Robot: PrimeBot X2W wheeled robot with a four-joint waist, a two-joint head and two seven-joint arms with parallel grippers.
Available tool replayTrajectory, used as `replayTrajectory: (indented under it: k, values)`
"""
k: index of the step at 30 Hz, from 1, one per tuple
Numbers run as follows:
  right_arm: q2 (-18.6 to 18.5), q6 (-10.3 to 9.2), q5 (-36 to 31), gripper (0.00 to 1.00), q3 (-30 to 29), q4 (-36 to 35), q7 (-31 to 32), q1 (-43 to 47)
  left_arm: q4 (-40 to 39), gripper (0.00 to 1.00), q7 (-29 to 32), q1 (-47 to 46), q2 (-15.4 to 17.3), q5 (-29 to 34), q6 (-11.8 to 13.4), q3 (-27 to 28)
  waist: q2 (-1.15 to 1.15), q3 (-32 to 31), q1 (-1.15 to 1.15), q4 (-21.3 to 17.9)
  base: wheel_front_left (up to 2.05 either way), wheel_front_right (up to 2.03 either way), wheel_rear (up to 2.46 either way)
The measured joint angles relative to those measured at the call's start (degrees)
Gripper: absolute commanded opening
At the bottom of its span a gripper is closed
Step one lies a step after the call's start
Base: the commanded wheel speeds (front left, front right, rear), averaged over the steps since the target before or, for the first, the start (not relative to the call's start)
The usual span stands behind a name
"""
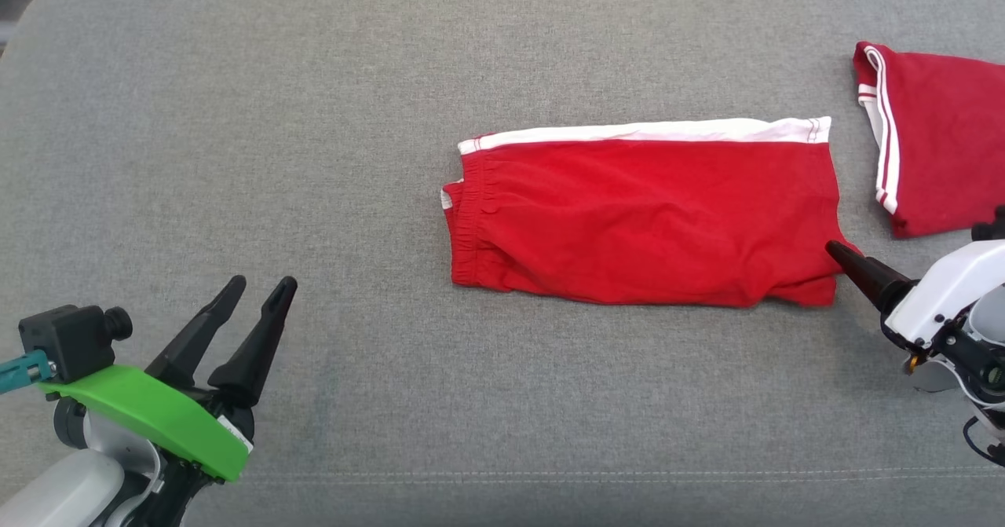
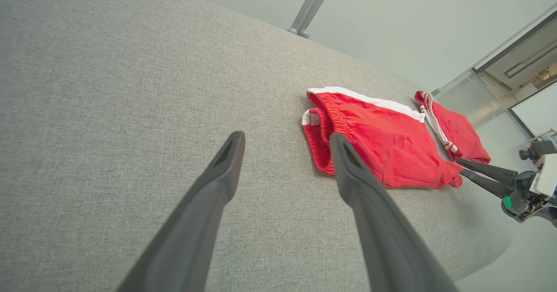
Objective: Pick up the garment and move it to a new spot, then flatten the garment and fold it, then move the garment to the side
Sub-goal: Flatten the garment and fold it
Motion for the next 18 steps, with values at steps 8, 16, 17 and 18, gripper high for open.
replayTrajectory:
  k: [8, 16, 17, 18]
  values:
    - [-1.16, -1.32, 0.18, 1.0, 0.15, 2.8, 2.83, -3.03, -1.2, 1.0, 0.57, -0.18, 0.02, 1.9, 0.0, -0.1, 0.0, 1.29, 0.0, 0.49, 0.0, 0.0, 0.0]
    - [-0.82, -2.33, 0.24, 1.0, 0.46, 5.68, 5.42, -4.32, -1.26, 1.0, 0.67, -0.44, -0.09, 3.65, 0.0, -0.03, 0.0, 1.83, 0.0, 3.12, 0.0, 0.0, 0.0]
    - [-0.88, -2.33, 0.25, 1.0, 0.46, 5.89, 5.73, -4.35, -1.25, 1.0, 0.67, -0.48, -0.19, 3.69, 0.0, -0.01, 0.0, 1.88, 0.0, 3.54, 0.0, 0.0, 0.0]
    - [-0.87, -2.33, 0.3, 1.0, 0.46, 6.06, 5.79, -4.43, -1.18, 1.0, 0.67, -0.48, -0.26, 3.69, 0.0, 0.08, 0.0, 1.93, 0.0, 3.97, 0.0, 0.0, 0.0]
